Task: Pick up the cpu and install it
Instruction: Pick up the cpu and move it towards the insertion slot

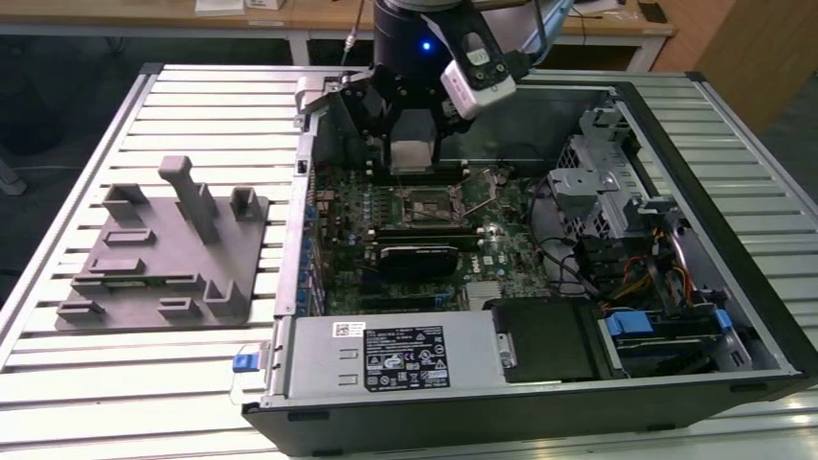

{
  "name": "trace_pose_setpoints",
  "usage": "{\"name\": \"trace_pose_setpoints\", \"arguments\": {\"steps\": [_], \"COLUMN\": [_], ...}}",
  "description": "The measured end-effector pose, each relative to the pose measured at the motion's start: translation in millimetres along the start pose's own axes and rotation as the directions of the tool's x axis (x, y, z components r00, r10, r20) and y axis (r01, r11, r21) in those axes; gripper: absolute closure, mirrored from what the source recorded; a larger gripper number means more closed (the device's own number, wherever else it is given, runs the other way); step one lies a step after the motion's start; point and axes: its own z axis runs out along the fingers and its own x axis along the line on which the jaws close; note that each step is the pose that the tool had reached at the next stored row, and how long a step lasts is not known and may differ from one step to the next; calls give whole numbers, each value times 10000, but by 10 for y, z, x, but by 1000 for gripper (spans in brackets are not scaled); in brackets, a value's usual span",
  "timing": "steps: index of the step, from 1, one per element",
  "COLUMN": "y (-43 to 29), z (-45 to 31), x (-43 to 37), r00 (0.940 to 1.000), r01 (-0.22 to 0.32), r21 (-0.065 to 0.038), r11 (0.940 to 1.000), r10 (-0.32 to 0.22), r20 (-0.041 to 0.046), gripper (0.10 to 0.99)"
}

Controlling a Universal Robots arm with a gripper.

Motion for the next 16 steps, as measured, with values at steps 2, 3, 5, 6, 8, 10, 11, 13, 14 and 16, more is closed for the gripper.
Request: {"name": "trace_pose_setpoints", "arguments": {"steps": [2,3,5,6,8,10,11,13,14,16], "y": [-2,-3,-6,-7,-9,-11,-12,-15,-16,-19], "z": [36,54,90,109,145,181,199,237,255,291], "x": [-18,-26,-42,-51,-67,-85,-95,-118,-130,-156], "r00": [10000,10000,10000,10000,10000,10000,10000,10000,10000,10000], "r01": [-2,-4,-6,-7,-10,-12,-13,-17,-18,-21], "r21": [1,0,0,-1,0,1,0,0,0,0], "r11": [10000,10000,10000,10000,10000,10000,10000,10000,10000,10000], "r10": [2,4,6,7,10,12,13,17,18,21], "r20": [0,0,0,0,0,0,0,0,0,-2], "gripper": [541,541,541,541,541,541,541,541,541,541]}}
